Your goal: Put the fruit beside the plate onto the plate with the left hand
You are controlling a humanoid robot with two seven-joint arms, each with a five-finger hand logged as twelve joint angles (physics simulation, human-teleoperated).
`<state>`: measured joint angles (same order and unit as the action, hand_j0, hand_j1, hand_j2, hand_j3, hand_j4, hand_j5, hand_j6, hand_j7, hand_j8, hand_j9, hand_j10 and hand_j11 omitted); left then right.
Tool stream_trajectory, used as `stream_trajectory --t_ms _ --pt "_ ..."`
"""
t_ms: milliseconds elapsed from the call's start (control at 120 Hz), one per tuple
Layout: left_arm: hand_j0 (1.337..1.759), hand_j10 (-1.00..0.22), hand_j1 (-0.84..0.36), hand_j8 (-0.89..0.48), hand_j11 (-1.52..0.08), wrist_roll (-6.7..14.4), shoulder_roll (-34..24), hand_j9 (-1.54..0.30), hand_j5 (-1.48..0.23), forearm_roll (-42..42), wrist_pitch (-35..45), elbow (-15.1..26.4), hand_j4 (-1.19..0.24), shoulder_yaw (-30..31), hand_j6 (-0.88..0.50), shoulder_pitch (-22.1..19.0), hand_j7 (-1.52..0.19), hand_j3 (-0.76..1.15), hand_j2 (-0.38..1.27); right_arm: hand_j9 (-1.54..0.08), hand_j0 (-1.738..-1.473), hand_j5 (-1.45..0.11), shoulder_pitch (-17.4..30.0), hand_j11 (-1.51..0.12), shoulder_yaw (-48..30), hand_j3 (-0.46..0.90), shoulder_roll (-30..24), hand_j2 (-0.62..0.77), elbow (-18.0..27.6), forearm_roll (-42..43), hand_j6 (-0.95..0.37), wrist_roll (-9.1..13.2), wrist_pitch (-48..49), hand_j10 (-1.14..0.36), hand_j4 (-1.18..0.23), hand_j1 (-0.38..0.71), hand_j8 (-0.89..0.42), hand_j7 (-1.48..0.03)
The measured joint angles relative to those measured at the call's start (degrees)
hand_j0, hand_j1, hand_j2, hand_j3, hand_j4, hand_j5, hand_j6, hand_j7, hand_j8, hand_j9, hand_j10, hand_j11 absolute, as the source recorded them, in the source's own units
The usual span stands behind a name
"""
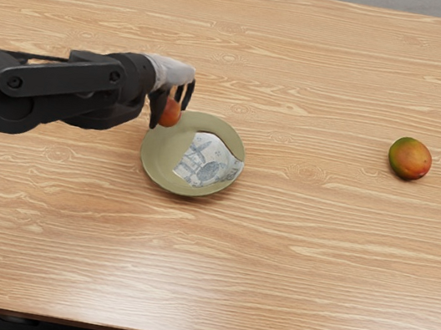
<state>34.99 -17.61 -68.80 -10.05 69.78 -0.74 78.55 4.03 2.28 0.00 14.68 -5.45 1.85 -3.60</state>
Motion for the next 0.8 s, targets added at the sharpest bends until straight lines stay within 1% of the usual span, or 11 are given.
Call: stream_trajectory --t_ms 33,83,125,275,367,400,417,508,583,733,800 --pt "1.653 -0.86 -0.31 -0.48 -1.15 0.0 1.5 -1.15 -1.21 0.7 -0.1 0.0 -0.60 0.0 -0.37 0.5 -1.18 0.00 0.53 -0.04 -1.658 -0.04 0.0 -0.04 0.0 0.00 0.0 -0.01 0.0 0.0 -0.03 0.0 0.0 -0.03 -0.03 -0.31 -0.03 -0.04" --pt "1.653 -0.86 -0.32 -0.48 -1.15 0.0 2.8 -1.15 -1.22 1.4 -0.3 0.0 -0.59 0.0 -0.35 0.4 -1.19 0.00 0.52 -0.04 -1.658 -0.04 0.0 -0.04 0.0 0.00 0.0 -0.01 0.0 0.0 -0.03 0.0 0.0 -0.03 -0.03 -0.31 -0.03 -0.04" --pt "1.653 -0.86 -0.34 -0.46 -1.15 0.0 3.1 -1.15 -1.22 1.8 -0.3 -0.1 -0.59 0.0 -0.37 0.2 -1.19 0.00 0.55 -0.04 -1.658 -0.04 0.1 -0.04 0.0 0.00 0.0 -0.01 0.0 0.0 -0.03 0.0 0.0 -0.03 -0.03 -0.31 -0.03 -0.04" --pt "1.653 -0.86 -0.34 -0.47 -1.16 0.0 4.1 -1.15 -1.21 2.9 -0.3 0.0 -0.72 0.2 -0.37 -1.3 -1.19 0.00 0.55 -0.04 -1.658 -0.04 0.1 -0.04 0.0 0.00 0.0 -0.01 0.0 0.0 -0.03 0.0 0.0 -0.03 -0.03 -0.31 -0.03 -0.04" --pt "1.653 -0.86 -0.34 -0.45 -1.16 0.0 4.2 -1.15 -1.23 3.2 -0.4 0.1 -0.75 0.4 -0.36 -2.5 -1.20 0.00 0.56 -0.04 -1.658 -0.04 0.1 -0.04 0.0 0.00 0.0 -0.01 0.0 0.0 -0.03 0.0 0.0 -0.03 -0.03 -0.31 -0.03 -0.04" --pt "1.654 -0.86 -0.36 -0.48 -1.15 0.0 4.2 -1.15 -1.22 3.2 -0.4 0.1 -0.76 0.5 -0.37 -2.5 -1.19 0.00 0.58 -0.04 -1.658 -0.04 0.1 -0.04 0.0 0.00 0.0 -0.01 0.0 0.0 -0.03 0.0 0.0 -0.03 -0.03 -0.31 -0.03 -0.04" --pt "1.654 -0.85 -0.36 -0.48 -1.13 0.0 4.2 -1.13 -1.19 3.2 -0.4 0.1 -0.76 0.5 -0.38 -2.4 -1.16 0.00 0.57 -0.04 -1.658 -0.04 0.1 -0.04 0.0 0.00 0.0 -0.01 0.0 0.0 -0.03 0.0 0.0 -0.03 -0.03 -0.31 -0.03 -0.04" --pt "1.656 -0.64 -0.22 -0.41 -0.85 0.0 4.1 -0.85 -0.89 3.2 0.1 0.1 -0.58 0.4 -0.34 -2.2 -0.87 0.00 0.39 -0.04 -1.658 -0.04 0.1 -0.04 0.0 0.00 0.0 -0.01 0.0 0.0 -0.03 0.0 0.0 -0.03 -0.03 -0.31 -0.03 -0.04" --pt "1.656 -0.52 -0.14 -0.36 -0.69 0.0 4.1 -0.69 -0.71 3.2 0.3 0.1 -0.48 0.3 -0.31 -2.0 -0.70 0.00 0.28 -0.04 -1.658 -0.04 0.2 -0.04 0.0 0.00 0.0 -0.01 0.0 0.0 -0.03 0.0 0.0 -0.03 -0.03 -0.31 -0.03 -0.04" --pt "1.657 -0.38 -0.04 -0.30 -0.50 0.0 2.9 -0.50 -0.51 5.5 0.2 1.4 -0.36 -0.1 -0.28 -1.2 -0.51 0.00 0.16 -0.04 -1.658 -0.04 0.2 -0.04 0.0 0.00 0.0 -0.01 0.0 0.0 -0.03 0.0 0.0 -0.03 -0.03 -0.31 -0.03 -0.04" --pt "1.657 -0.34 -0.01 -0.29 -0.45 0.0 -0.6 -0.45 -0.46 8.3 -0.5 3.3 -0.33 -1.4 -0.27 -1.0 -0.45 0.00 0.13 -0.04 -1.658 -0.04 0.3 -0.04 0.0 0.00 0.0 -0.01 0.0 0.0 -0.03 0.0 0.0 -0.03 -0.03 -0.31 -0.03 -0.04"
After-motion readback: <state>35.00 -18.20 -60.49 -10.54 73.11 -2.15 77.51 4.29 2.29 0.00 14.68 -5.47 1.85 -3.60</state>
